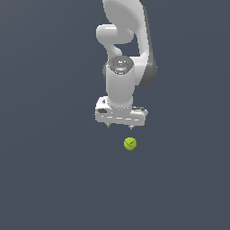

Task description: Pick up the object and move it to a goal position.

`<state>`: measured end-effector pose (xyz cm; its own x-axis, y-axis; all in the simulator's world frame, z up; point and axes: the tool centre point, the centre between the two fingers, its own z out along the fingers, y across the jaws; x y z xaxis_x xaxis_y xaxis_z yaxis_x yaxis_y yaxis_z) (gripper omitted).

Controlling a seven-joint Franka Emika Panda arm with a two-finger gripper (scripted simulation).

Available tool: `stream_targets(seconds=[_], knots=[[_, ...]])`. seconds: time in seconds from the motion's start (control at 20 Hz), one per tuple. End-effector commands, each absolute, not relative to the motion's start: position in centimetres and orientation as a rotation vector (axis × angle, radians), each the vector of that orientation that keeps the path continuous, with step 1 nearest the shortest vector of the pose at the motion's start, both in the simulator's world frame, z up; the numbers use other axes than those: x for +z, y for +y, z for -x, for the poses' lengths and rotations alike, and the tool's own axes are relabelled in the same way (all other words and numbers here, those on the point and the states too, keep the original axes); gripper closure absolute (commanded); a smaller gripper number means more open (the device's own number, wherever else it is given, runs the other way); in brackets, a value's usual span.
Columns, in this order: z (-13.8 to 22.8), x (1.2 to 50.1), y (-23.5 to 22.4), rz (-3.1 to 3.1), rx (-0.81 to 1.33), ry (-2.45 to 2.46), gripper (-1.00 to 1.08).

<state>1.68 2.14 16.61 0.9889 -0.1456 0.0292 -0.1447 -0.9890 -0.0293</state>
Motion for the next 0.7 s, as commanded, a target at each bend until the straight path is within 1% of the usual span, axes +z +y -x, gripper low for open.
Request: stream_targets(seconds=[0.0,0.65], knots=[[-1.9,16.0,2.6,3.100,-0.043,0.296,-0.92],[-3.3,12.3,5.6,3.035,-0.013,0.743,-0.92]])
